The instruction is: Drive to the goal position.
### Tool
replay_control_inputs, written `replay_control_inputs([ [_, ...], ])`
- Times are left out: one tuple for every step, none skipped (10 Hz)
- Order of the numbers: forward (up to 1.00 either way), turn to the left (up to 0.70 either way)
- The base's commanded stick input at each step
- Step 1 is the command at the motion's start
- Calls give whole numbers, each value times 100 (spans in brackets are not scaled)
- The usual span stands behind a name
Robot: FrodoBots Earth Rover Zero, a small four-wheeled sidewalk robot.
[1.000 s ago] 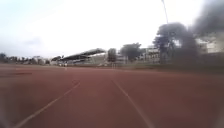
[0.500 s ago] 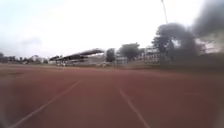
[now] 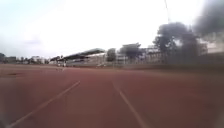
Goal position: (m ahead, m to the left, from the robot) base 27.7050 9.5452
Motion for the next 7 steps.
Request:
replay_control_inputs([
  [70,0],
  [70,0],
  [70,0],
  [70,0],
  [70,0],
  [70,0],
  [70,0],
])
